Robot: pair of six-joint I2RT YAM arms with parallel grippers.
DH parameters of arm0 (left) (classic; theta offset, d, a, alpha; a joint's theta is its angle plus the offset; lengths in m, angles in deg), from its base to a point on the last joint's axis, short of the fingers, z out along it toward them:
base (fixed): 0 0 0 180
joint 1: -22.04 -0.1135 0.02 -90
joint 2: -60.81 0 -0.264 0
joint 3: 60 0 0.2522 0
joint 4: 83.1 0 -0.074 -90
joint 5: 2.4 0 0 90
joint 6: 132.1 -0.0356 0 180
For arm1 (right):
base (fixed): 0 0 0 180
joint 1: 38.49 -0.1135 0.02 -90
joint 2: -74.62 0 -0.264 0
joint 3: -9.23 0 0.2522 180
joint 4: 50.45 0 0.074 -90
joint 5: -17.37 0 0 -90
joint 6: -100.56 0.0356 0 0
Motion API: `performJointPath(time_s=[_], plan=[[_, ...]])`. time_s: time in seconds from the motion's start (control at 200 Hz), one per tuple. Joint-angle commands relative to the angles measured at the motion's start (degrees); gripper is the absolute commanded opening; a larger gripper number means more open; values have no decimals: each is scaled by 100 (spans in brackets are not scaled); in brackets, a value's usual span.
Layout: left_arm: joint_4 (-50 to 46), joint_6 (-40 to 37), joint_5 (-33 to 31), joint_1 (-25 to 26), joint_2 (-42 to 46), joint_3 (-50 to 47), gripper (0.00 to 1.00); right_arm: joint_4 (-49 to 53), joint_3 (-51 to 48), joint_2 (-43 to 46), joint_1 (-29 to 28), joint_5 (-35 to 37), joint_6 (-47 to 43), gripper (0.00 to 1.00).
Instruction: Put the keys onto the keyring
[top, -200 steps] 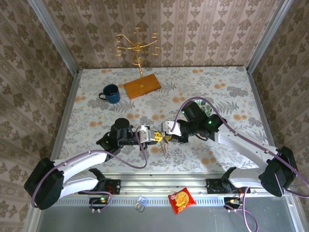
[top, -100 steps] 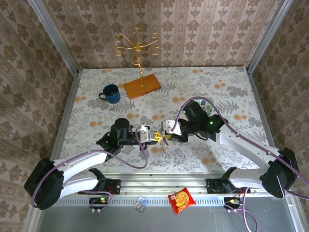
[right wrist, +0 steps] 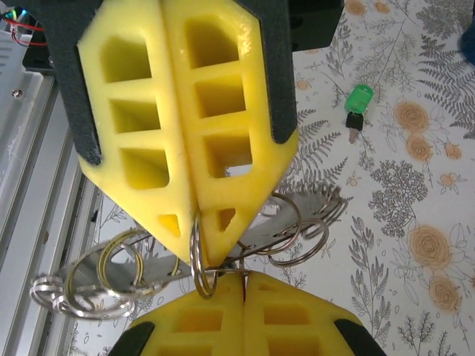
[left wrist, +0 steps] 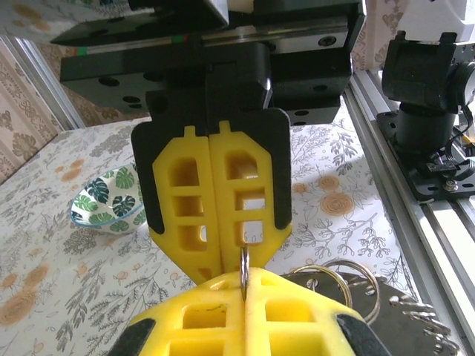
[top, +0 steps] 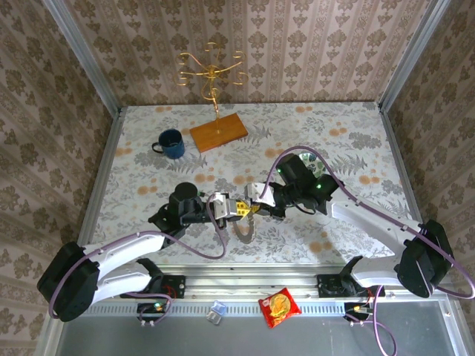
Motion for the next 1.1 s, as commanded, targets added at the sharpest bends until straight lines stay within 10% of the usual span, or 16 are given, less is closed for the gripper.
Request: performJointPath(time_s=[0.0, 0.35, 1.095], plan=[[667, 112, 51, -35, 49, 5, 0, -88, -50, 43, 21, -236, 217, 7], [1110, 427, -156, -78, 172, -253, 0, -778, -820, 1092, 218, 209, 616, 38], [2341, 1511, -562, -43, -56, -535, 0, -3176, -2051, 1175, -184, 805, 2466, 39]])
